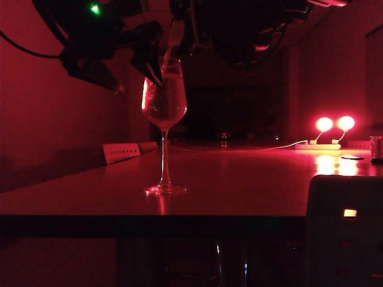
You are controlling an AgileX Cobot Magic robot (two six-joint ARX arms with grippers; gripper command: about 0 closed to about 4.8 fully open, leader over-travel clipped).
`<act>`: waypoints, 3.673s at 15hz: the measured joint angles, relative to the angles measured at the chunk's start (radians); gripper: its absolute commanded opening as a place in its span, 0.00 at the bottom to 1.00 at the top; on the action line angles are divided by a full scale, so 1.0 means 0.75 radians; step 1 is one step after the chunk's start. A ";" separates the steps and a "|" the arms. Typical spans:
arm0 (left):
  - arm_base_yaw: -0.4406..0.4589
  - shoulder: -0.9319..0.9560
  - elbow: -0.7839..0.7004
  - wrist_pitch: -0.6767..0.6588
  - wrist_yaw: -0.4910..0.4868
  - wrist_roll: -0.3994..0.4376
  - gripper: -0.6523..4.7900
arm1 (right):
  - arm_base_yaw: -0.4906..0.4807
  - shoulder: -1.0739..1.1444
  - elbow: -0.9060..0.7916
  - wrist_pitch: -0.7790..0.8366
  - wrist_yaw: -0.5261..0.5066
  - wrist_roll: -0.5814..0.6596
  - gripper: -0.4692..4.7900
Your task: Pick up the black thermos cup, pour some water from it into the stemmed glass, and then put the thermos cup back on the table.
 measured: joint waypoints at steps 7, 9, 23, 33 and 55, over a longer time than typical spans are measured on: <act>0.000 0.000 0.000 -0.001 0.000 -0.005 1.00 | -0.001 0.000 -0.001 0.037 0.000 -0.067 0.37; 0.000 0.000 0.000 -0.001 0.000 -0.005 1.00 | -0.001 0.000 -0.001 0.044 -0.002 -0.067 0.37; 0.000 0.000 0.000 -0.001 0.000 -0.005 1.00 | -0.001 0.000 0.000 0.136 -0.003 -0.101 0.37; 0.000 0.000 0.000 -0.001 0.000 -0.005 1.00 | 0.000 0.000 0.000 0.137 0.094 0.313 0.37; 0.000 0.000 0.000 -0.013 -0.010 0.025 1.00 | -0.038 -0.032 -0.283 0.125 0.631 2.254 0.37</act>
